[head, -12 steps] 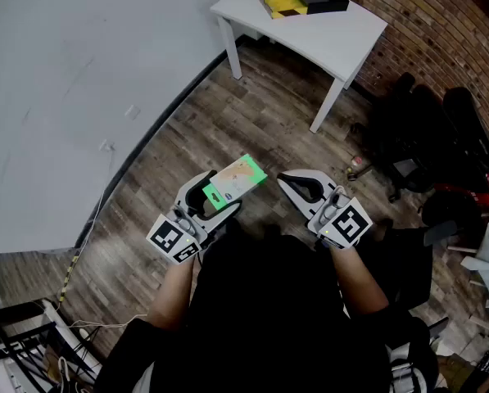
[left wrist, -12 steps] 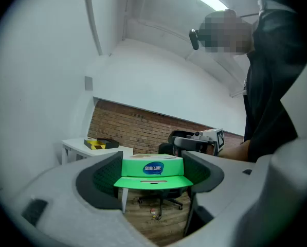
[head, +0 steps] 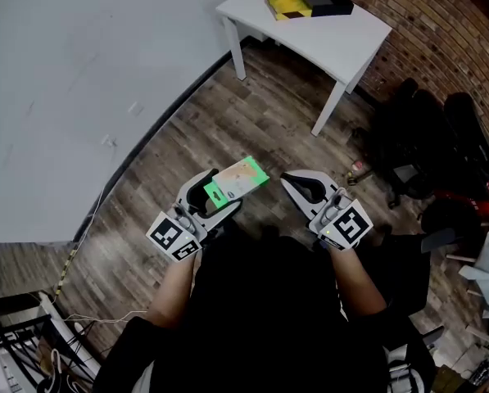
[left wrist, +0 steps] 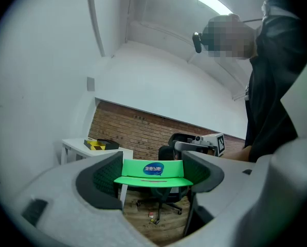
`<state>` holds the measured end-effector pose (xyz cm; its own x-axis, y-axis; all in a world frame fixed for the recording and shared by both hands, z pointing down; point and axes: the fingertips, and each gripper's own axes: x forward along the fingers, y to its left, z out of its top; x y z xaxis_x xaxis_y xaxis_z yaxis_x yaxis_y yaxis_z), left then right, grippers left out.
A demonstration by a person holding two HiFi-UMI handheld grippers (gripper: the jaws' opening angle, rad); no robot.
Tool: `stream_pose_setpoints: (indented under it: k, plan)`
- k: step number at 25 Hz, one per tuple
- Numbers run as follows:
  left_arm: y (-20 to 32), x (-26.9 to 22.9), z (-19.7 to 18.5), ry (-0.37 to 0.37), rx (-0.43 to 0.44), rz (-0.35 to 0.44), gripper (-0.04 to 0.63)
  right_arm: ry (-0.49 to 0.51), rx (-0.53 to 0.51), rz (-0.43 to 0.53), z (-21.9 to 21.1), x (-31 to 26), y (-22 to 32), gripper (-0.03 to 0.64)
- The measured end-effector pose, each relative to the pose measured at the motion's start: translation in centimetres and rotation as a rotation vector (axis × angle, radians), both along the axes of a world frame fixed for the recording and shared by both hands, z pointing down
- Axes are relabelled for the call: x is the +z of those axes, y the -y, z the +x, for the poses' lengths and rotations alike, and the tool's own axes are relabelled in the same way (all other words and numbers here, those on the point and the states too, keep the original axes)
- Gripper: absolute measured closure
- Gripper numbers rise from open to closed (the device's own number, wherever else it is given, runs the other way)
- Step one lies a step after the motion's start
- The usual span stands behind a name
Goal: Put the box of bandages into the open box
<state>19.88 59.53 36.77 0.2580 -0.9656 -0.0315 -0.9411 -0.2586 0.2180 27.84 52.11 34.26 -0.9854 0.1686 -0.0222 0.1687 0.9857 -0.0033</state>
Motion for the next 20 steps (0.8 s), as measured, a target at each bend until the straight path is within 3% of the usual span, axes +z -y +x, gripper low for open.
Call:
stream_pose_setpoints:
  k: [20]
  plan:
    - [1.9,0.5,-0.4,-0.034,0.015,-0.024,0.244,0.011,0.103,-0.068,2.9,0.8,5.1,0.611]
